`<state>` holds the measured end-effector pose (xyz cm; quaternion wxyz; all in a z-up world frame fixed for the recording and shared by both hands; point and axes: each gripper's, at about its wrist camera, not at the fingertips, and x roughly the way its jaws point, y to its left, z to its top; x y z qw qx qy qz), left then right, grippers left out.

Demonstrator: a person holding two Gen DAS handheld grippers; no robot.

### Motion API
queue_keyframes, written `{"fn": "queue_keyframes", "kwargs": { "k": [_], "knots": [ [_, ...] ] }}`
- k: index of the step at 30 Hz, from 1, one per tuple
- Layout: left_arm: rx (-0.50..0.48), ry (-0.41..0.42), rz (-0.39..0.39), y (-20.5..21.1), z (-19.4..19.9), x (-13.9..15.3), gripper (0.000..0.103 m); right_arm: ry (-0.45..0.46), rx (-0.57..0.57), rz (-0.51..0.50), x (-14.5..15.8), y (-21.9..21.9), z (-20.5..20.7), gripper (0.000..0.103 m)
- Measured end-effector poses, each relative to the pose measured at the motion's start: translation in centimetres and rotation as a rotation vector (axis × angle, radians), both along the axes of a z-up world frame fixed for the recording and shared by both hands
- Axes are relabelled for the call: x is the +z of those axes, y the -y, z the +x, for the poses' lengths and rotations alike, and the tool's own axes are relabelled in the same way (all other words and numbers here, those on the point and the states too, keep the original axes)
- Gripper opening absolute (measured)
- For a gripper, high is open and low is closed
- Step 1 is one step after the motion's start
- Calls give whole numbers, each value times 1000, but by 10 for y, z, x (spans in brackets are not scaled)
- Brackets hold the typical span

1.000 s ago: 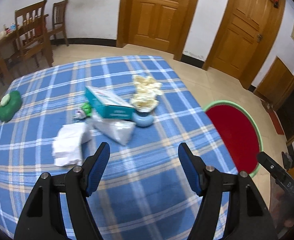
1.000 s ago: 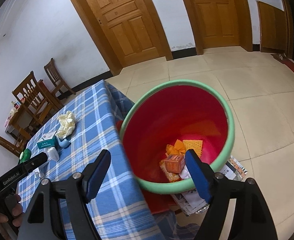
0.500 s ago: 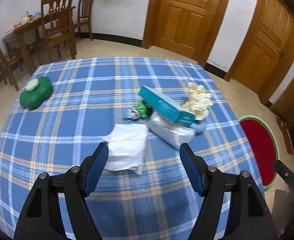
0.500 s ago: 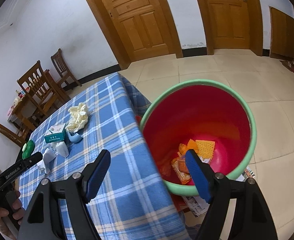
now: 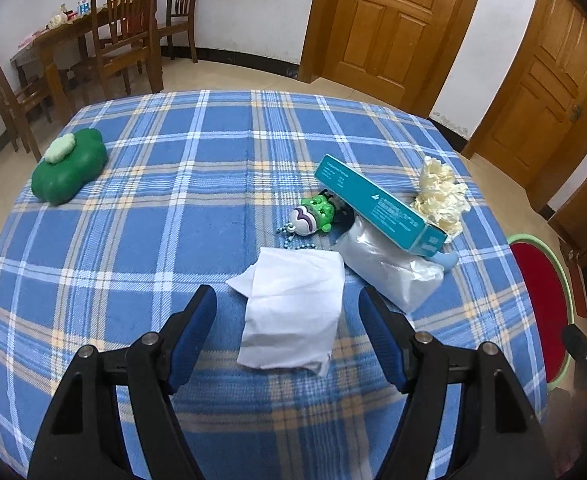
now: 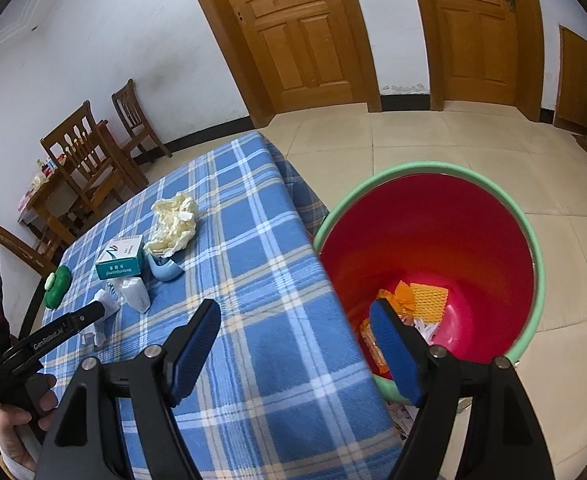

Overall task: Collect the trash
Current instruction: 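Move the left tool back to the table and grasp the white tissue, then grasp the white-green medicine box with the right tool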

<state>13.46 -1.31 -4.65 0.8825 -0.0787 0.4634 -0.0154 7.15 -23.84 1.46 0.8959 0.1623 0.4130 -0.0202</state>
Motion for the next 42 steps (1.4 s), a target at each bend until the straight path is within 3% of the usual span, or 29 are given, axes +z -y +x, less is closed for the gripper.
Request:
{"fn": "queue_keyframes", "kwargs": {
  "k": [13, 16, 22, 42],
  "knots": [
    [-21, 0, -23, 2, 12, -13, 73, -30, 42, -14, -7, -17, 18, 79],
    [-32, 7, -26, 2, 11, -13, 64, -34, 56, -17, -7, -22, 22, 79],
    [-32, 26, -33, -3, 7, -9, 59, -29, 91, -22, -5, -37, 26, 79],
    [104, 81, -22, -62, -10, 15, 57, 10, 255, 12, 12, -103, 60, 79]
  ]
}}
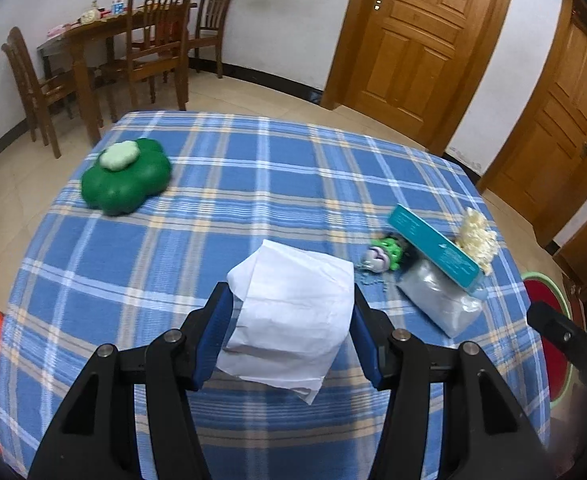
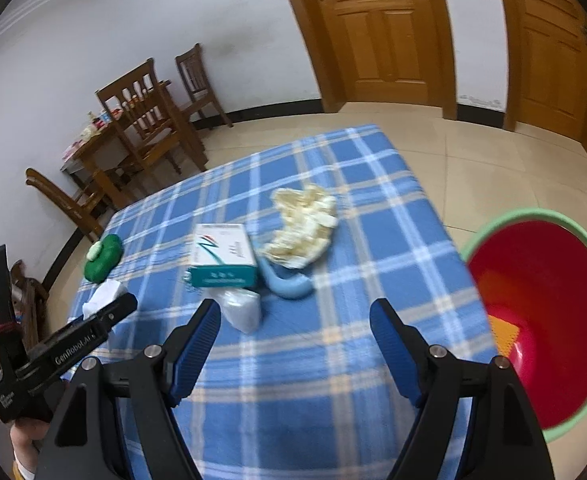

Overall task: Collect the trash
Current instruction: 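Grasp the white-green medicine box with the right tool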

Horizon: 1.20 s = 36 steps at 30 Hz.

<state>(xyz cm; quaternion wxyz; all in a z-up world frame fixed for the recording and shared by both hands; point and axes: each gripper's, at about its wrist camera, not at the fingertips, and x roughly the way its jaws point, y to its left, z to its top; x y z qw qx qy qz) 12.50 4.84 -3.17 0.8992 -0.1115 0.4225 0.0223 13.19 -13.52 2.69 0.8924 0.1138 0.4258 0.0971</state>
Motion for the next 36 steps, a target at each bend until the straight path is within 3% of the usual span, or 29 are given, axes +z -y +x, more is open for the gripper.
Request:
{"fn": "queue_keyframes", "kwargs": {
  "k": [9, 20, 26, 36],
  "knots": [
    [20, -2, -5, -22, 1, -5, 57, 5, 75, -10, -5, -44, 34, 79],
    [-5, 1, -49, -37, 7, -14, 57, -29, 72, -7, -19, -61, 59, 79],
    [-46, 2, -86, -36, 11, -18, 57, -52, 54, 16, -28, -58, 64, 61],
    [-99, -7, -104, -28, 13, -21, 57, -19, 40, 34, -22, -60, 50, 59]
  ]
}}
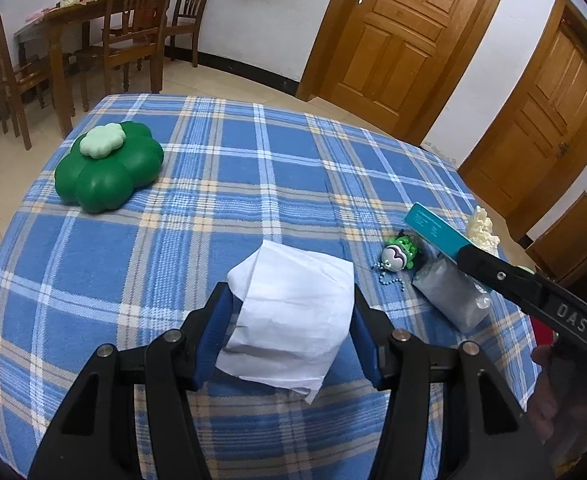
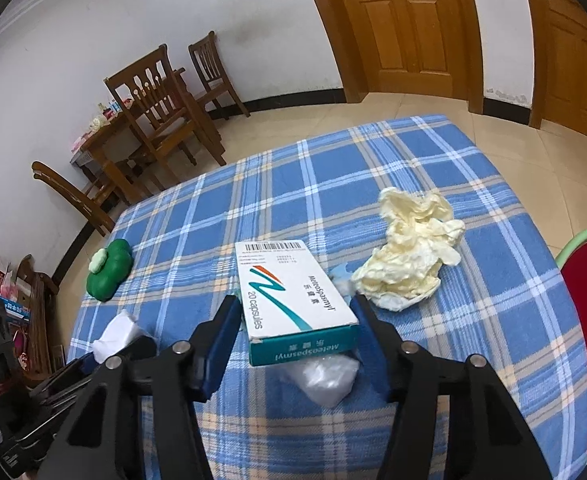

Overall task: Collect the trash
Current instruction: 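Grasp the white-green medicine box with the right tool, then carry the tissue and medicine box over the bucket and open both tools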

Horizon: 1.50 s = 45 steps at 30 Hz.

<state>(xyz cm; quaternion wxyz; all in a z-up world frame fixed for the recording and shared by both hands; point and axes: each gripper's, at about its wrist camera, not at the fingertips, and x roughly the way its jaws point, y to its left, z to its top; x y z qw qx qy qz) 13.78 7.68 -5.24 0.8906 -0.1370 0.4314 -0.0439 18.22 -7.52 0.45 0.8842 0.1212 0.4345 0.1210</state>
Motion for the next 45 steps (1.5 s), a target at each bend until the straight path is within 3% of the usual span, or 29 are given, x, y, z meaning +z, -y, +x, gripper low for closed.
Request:
{"fn": "queue_keyframes", "kwargs": {
  "k": [22, 45],
  "knots": [
    [-10, 63, 13, 26, -45, 46, 57, 126, -10, 64, 49, 30, -74, 59],
    [-141, 114, 3, 88, -70, 83, 57, 200, -200, 121, 70, 111, -147, 59]
  ]
}}
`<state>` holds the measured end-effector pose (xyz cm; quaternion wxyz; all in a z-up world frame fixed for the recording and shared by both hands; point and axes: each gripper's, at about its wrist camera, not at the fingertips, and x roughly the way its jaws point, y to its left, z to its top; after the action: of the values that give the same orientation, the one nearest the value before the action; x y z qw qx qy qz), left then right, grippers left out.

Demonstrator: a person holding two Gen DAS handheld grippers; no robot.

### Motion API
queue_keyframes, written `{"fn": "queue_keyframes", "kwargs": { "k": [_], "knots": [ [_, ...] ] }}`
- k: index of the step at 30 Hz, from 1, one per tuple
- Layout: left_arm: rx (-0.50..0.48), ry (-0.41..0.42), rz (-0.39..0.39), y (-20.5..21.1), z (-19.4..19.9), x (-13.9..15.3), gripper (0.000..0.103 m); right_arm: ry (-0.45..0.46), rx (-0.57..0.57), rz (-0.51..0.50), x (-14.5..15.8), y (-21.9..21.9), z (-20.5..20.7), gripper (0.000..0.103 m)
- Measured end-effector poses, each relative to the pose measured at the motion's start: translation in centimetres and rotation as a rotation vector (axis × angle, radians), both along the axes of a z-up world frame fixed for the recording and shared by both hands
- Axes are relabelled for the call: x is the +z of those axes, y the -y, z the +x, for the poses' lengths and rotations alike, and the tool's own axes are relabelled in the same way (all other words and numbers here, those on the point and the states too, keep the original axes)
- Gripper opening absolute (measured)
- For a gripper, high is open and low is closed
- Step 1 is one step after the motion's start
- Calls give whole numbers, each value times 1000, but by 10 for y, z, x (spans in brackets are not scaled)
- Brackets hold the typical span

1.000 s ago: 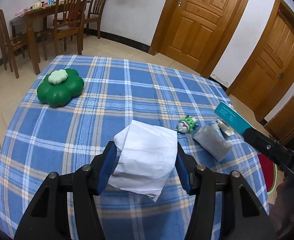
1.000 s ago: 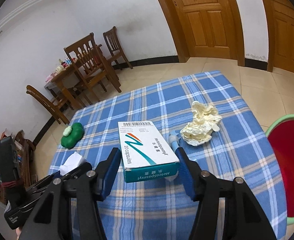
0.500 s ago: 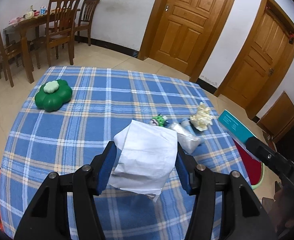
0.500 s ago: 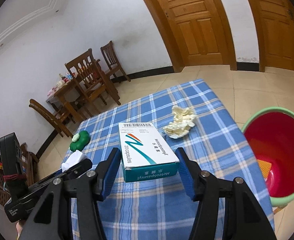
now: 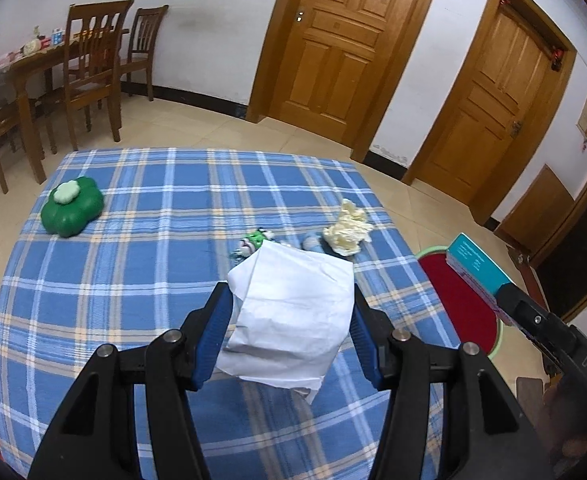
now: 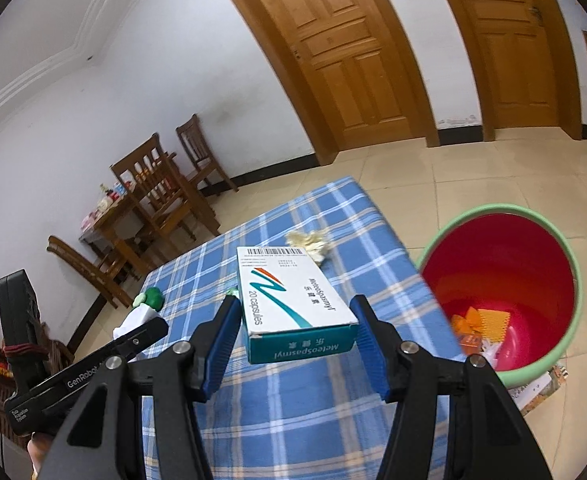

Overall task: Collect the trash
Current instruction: 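Carry the tissue and medicine box over the bucket and open both tools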

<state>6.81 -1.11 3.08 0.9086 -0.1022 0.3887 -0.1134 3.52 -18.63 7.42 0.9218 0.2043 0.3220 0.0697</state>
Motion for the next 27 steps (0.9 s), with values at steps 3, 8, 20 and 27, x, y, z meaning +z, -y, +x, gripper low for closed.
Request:
{"fn": "queue_keyframes", "kwargs": {
  "k": [3, 8, 20, 27],
  "knots": [
    [-16, 1, 1, 10, 2, 2, 57, -1, -33, 7, -1, 13, -4, 59],
    [-47, 8, 12, 27, 5, 6, 57, -5, -78, 18, -4, 32, -11, 59],
    [-132, 19, 53, 80, 18, 9, 57, -24, -188, 58, -18, 82, -21, 59],
    [-196, 6, 81, 117, 27, 3, 57, -59, -252, 88, -37, 115, -23, 59]
  ]
}}
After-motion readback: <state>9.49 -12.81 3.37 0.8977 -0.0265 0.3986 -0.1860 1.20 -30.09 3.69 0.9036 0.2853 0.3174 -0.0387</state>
